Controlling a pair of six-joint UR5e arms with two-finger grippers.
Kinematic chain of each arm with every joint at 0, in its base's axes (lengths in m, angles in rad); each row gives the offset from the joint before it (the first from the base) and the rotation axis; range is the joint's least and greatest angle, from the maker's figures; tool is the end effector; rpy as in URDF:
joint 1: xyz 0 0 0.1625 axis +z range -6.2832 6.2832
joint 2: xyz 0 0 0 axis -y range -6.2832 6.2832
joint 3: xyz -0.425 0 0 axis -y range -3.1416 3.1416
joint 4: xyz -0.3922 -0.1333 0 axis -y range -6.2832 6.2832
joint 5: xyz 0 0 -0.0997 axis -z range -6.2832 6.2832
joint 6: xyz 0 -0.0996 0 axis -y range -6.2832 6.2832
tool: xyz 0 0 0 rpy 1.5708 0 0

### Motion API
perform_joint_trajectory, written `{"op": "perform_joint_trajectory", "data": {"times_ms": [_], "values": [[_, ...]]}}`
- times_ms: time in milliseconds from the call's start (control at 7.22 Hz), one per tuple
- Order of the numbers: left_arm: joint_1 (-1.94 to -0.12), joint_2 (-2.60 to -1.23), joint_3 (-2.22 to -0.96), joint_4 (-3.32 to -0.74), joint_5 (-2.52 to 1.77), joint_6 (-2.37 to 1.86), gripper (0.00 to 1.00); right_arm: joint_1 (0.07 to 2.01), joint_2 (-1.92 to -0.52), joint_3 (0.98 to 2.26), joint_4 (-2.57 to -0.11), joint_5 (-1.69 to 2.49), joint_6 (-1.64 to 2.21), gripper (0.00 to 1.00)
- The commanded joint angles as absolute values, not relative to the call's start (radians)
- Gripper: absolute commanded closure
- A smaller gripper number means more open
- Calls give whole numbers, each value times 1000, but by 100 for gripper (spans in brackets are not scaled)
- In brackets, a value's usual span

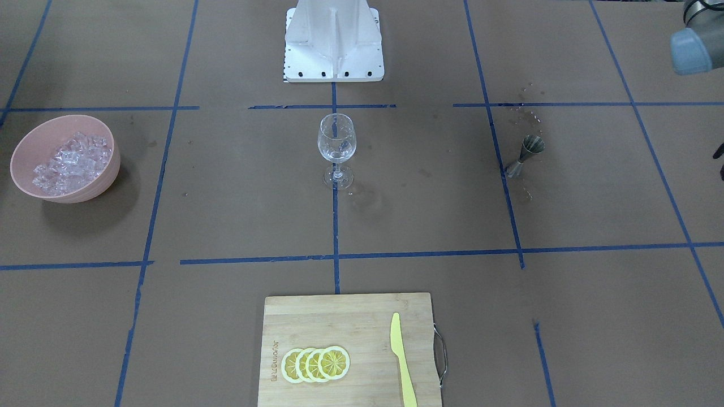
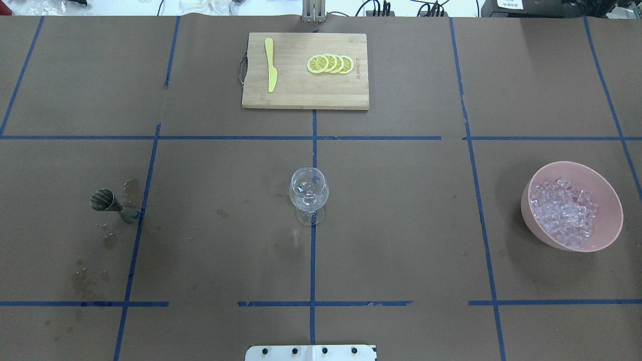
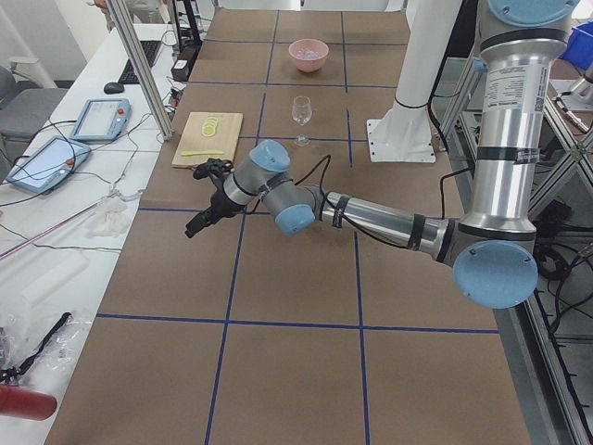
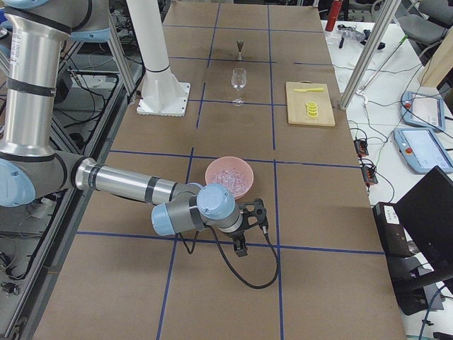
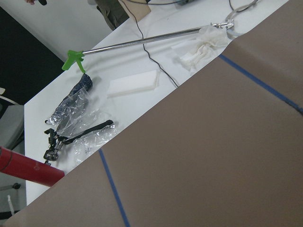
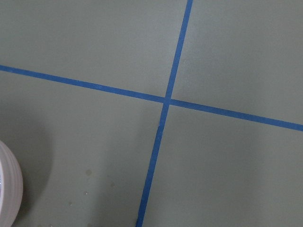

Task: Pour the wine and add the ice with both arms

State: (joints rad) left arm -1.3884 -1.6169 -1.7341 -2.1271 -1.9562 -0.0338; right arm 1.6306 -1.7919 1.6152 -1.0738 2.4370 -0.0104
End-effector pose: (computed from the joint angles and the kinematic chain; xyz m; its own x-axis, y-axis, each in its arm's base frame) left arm 0.0035 -0.5475 0.5030 0.8679 0.4001 -0.2943 -0.1015 0.7229 0.6835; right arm 0.0817 -0.4037 0.6759 0.6615 -0.2106 0.7198 -0.0499 0.9453 0.3224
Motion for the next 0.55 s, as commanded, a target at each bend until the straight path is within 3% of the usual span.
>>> {"op": "perform_joint_trajectory", "data": {"times_ms": [0, 415], "values": [[-1508, -1548, -1663, -1981, -2080, 12, 0, 1631, -1793, 1615, -1074, 2439, -9, 0], [-1584, -1546, -1689, -1451, -2222, 332, 0, 1631, -1793, 1617, -1074, 2439, -6, 0]]}}
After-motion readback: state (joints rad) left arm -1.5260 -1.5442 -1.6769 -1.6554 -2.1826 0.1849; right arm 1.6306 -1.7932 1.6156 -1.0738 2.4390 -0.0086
